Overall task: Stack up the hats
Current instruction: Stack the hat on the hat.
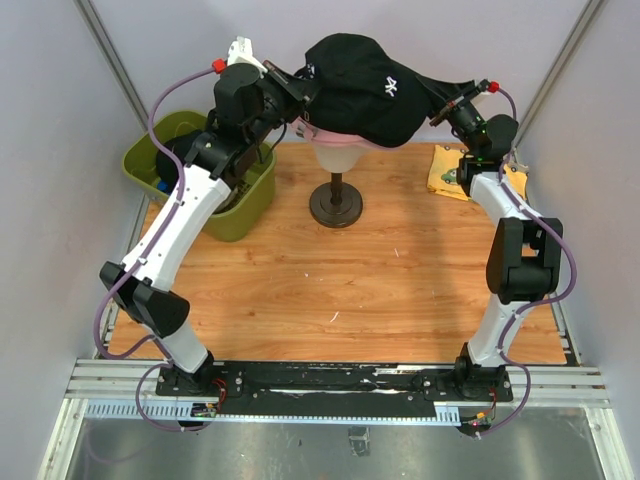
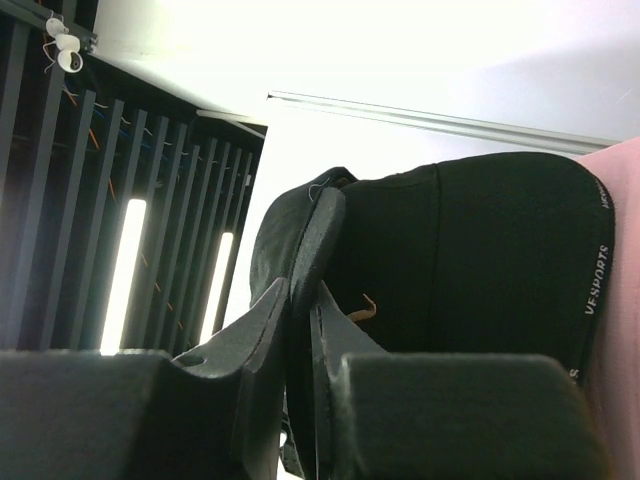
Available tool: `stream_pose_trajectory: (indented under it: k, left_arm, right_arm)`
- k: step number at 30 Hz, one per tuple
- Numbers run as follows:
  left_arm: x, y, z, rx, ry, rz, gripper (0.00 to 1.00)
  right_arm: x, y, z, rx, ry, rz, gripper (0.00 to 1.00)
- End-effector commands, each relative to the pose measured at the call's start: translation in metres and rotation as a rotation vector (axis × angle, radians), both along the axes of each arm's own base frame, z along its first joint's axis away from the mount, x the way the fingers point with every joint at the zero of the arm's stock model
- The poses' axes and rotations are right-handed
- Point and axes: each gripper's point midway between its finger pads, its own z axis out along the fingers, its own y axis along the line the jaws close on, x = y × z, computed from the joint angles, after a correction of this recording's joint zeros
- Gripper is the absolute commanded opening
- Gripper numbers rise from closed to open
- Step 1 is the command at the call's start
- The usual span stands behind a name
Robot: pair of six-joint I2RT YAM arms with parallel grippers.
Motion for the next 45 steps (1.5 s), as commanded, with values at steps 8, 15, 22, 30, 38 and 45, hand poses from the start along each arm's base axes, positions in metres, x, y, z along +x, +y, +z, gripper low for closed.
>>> stream_pose_trajectory:
  k: [8,15,22,30,38,45]
  left_arm:
    - [-0.016,0.035,0.033,-0.096,-0.096,0.084,0.28]
    - [-0.025,0.059,0.053,-0.161,-0.169,0.156,0.4]
    - [-0.016,0.07,0.061,-0.164,-0.199,0.191,0.43]
    - [0.008,0.056,0.04,-0.066,-0.165,0.106,0.43]
    - [0.02,0.039,0.021,0.044,-0.139,0.012,0.4]
    - [0.022,0.038,0.015,0.099,-0.135,0.0,0.4]
  right_arm:
    - [0.006,-0.018,0.005,0.158,0.13,0.083,0.29]
    - [0.007,-0.023,0.013,0.124,0.095,0.051,0.35]
    - [0.005,-0.024,0.017,0.106,0.076,0.034,0.38]
    - [0.006,-0.022,0.019,0.074,0.077,0.032,0.39]
    - [0.008,-0.019,0.025,0.056,0.072,0.039,0.33]
    - [0.008,-0.018,0.03,0.043,0.072,0.042,0.28]
